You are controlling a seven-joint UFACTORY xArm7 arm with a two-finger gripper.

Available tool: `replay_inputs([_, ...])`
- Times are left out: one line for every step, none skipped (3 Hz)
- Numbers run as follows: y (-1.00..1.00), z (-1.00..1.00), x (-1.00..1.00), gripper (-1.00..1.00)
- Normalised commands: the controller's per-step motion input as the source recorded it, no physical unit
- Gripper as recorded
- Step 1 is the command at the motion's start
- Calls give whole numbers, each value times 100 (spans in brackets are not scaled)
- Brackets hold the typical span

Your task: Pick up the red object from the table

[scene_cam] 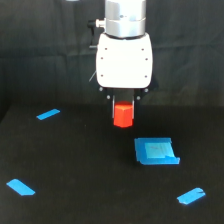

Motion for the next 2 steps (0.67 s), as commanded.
replay_inputs([11, 5, 4, -100])
replay_inputs([5, 8, 1, -94])
